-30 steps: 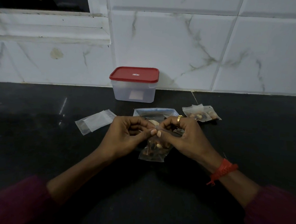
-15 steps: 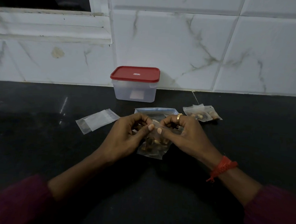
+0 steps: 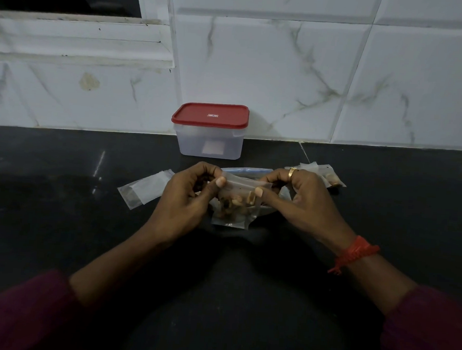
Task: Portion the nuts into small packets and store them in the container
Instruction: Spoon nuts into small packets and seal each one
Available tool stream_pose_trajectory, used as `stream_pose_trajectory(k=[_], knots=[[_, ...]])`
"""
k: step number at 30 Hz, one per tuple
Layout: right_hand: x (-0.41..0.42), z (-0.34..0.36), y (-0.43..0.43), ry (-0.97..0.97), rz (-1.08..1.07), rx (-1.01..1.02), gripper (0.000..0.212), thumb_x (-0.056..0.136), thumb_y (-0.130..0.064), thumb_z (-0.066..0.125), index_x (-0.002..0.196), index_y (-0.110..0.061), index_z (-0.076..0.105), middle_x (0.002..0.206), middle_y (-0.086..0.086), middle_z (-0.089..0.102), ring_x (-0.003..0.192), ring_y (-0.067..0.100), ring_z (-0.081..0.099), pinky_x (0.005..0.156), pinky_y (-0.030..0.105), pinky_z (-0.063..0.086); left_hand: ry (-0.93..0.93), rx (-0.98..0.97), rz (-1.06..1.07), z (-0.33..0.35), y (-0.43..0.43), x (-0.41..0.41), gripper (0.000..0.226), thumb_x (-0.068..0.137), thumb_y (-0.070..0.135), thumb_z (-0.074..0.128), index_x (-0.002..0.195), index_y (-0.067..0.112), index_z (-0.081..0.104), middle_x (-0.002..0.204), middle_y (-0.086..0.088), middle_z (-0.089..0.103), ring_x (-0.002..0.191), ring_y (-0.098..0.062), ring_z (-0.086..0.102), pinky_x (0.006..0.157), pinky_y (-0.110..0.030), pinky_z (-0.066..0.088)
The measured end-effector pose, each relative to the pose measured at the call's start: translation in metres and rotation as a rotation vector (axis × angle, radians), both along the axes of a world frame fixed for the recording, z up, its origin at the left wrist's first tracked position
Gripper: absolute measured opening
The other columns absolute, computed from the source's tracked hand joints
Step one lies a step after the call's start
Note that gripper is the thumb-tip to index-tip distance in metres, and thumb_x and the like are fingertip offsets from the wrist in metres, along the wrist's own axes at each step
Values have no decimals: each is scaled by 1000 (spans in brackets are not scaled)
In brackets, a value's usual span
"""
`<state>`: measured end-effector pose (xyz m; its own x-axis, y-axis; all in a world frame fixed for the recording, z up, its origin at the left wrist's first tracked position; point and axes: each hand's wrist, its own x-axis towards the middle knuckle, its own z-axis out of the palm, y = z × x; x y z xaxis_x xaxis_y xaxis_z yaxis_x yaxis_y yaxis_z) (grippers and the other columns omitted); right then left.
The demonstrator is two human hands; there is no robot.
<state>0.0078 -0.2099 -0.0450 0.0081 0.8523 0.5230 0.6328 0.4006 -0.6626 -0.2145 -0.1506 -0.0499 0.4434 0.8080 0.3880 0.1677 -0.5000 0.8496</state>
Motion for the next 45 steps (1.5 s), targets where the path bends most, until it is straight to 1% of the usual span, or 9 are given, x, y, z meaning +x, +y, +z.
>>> stream_pose_trajectory(k=[3, 6, 8, 12, 19, 25, 30, 36, 45], knots=[[2, 4, -4, 66, -24, -23, 24, 73, -49, 76, 85, -28, 73, 81, -11, 73, 81, 1, 69, 73, 11, 52, -35, -51, -12, 1, 0, 0, 11, 99, 14, 56, 105, 10, 64, 102, -4, 70, 92, -15, 71, 65, -25, 58], [2, -1, -4, 155, -57, -64, 17, 73, -40, 80, 81, -25, 75, 81, -10, 75, 83, 1, 70, 75, 14, 54, -86, -160, -26, -1, -2, 2, 14, 98, 15, 57, 107, 7, 64, 96, -9, 74, 84, -18, 74, 63, -25, 59], [-2, -6, -3, 213, -75, -87, 21, 76, -41, 78, 88, -24, 75, 85, -8, 76, 84, 5, 71, 77, 22, 58, -127, -223, -22, -2, -4, 3, 18, 97, 18, 57, 110, 6, 62, 92, -10, 76, 77, -22, 75, 61, -29, 60], [-9, -6, -4, 215, -21, -213, 58, 67, -59, 75, 117, -31, 64, 86, -4, 75, 81, 12, 71, 75, 24, 59, -178, -321, -21, -6, -7, 4, 18, 100, 20, 54, 113, 8, 59, 91, -10, 77, 73, -26, 75, 59, -33, 61], [-8, -8, -6, 63, 111, -327, 85, 74, -26, 87, 144, -34, 39, 82, -2, 76, 86, 7, 72, 80, 2, 45, -328, -479, 56, -7, -5, 5, 24, 100, 22, 54, 118, 7, 57, 101, -13, 75, 84, -33, 75, 68, -41, 64], [-9, -9, -6, 214, 121, -322, 68, 83, -12, 80, 138, -35, 47, 87, 2, 77, 91, 10, 73, 92, 22, 51, -393, -515, 32, -6, -1, 5, 23, 101, 19, 52, 119, 5, 57, 104, -17, 71, 79, -25, 74, 66, -35, 63], [-14, -5, -8, 356, 94, -288, 51, 86, -19, 77, 131, -28, 55, 88, 4, 78, 89, 11, 75, 87, 21, 56, -459, -526, -43, -6, -1, 5, 20, 99, 20, 52, 116, 11, 58, 106, -13, 73, 85, -24, 75, 69, -32, 62], [-1, -4, -2, 450, -70, -18, 21, 88, -11, 74, 108, -17, 73, 90, 0, 78, 85, 13, 75, 77, 27, 60, -451, -461, -152, -5, -3, 8, 47, 89, 27, 56, 135, 16, 53, 121, -5, 71, 103, -29, 73, 76, -35, 62], [57, -16, 23, 399, -344, 38, 18, 92, -12, 70, 102, -26, 77, 97, -6, 77, 92, 7, 73, 84, 42, 61, -398, -425, -119, -9, 2, 6, 47, 86, 22, 60, 132, 17, 54, 124, -7, 70, 105, -28, 72, 73, -34, 63]])
